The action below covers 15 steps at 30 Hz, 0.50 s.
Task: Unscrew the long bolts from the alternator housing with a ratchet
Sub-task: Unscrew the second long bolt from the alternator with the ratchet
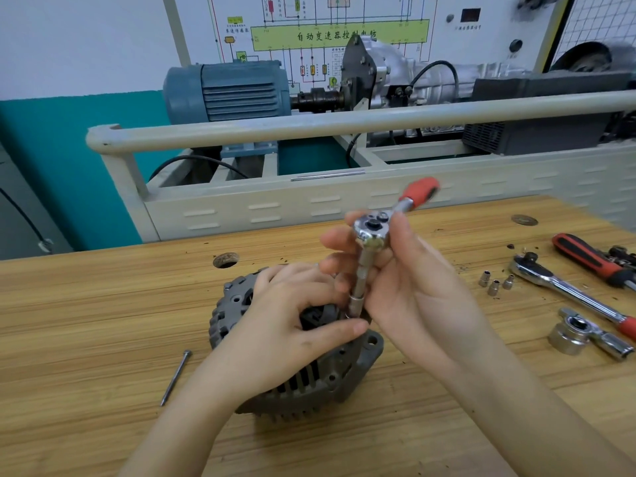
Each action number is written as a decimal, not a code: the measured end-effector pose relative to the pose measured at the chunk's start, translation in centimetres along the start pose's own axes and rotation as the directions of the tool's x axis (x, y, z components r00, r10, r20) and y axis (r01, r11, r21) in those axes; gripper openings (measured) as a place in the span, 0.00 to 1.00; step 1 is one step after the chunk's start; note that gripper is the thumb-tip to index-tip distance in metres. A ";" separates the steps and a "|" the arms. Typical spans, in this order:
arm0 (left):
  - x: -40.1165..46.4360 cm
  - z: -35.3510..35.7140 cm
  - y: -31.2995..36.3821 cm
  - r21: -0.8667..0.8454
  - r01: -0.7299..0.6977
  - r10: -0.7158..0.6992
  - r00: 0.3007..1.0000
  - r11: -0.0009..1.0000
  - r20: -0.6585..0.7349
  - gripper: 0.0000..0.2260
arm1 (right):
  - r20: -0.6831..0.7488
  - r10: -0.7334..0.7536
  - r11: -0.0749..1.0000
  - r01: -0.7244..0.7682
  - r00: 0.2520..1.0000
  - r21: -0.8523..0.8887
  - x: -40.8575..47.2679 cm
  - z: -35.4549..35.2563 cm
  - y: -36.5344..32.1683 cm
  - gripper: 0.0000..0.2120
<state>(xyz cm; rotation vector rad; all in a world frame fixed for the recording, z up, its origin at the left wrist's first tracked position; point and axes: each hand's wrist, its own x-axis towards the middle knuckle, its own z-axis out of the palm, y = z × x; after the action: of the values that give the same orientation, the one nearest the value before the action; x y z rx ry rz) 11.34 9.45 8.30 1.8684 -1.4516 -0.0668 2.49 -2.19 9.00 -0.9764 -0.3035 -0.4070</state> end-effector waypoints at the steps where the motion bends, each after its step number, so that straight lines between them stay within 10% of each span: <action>1: 0.0 0.0 0.0 -0.002 -0.003 0.003 1.000 1.000 -0.003 0.13 | -0.003 0.021 1.000 -0.021 1.000 0.014 0.1 0.0 -0.1 0.15; 15: 0.1 0.1 -0.3 -0.032 -0.001 0.000 1.000 0.999 -0.015 0.18 | 0.011 0.017 0.998 -0.017 1.000 0.063 0.1 -0.6 0.1 0.15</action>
<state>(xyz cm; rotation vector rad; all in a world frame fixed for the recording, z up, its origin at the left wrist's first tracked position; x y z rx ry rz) 11.56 9.29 8.09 1.8393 -1.4329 -0.0754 2.68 -2.70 8.66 -0.9193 -0.3157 -0.3748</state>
